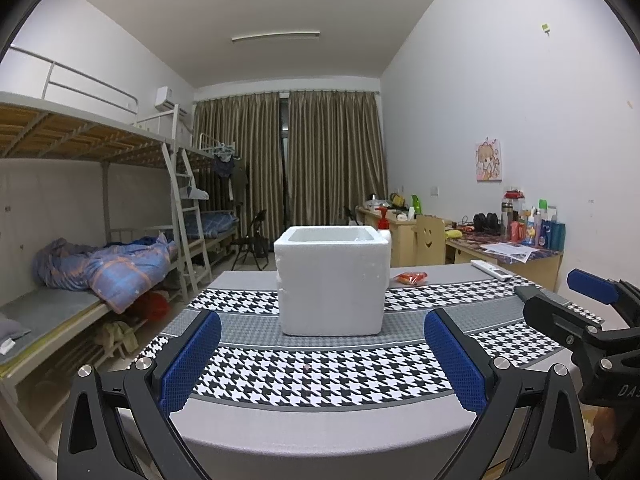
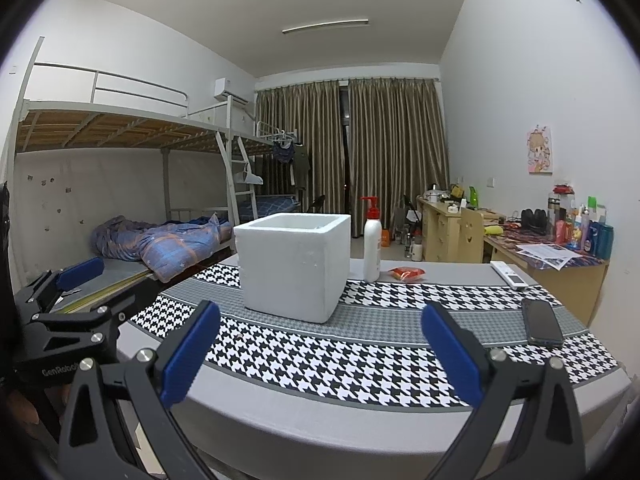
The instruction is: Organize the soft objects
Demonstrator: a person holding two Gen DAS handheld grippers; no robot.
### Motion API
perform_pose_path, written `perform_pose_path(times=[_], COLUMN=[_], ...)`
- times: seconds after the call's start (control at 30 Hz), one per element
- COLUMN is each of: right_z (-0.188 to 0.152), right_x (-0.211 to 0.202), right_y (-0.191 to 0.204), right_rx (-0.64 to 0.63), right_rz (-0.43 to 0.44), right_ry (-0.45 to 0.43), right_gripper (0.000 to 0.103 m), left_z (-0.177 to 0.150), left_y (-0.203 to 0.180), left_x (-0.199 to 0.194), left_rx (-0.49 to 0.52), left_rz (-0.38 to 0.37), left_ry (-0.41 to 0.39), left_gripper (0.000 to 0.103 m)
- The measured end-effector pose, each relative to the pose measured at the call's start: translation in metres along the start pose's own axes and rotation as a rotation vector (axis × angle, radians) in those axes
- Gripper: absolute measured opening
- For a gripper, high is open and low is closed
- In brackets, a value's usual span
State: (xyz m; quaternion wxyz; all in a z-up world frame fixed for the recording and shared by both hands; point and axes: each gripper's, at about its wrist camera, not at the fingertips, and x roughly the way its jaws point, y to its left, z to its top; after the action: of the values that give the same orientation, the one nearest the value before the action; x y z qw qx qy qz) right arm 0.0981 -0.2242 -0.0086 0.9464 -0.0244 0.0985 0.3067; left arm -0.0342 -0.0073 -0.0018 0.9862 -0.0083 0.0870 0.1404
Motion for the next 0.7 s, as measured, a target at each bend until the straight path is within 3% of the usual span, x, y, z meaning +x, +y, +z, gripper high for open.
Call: perform_pose_path(times=[0.7], right_z=[-0.0091], right_x=[-0.0012], right_y=[0.0032], right_rx=[-0.002], right_rz=[-0.003], right_ry=[0.015], right_gripper=[0.102], left_z=[-0.0094], left_y=[-0.0023], left_x=[-0.0059], left_rx=[0.002], left_rz=[0.005], left_ry=[0.002], left_gripper=[0.102])
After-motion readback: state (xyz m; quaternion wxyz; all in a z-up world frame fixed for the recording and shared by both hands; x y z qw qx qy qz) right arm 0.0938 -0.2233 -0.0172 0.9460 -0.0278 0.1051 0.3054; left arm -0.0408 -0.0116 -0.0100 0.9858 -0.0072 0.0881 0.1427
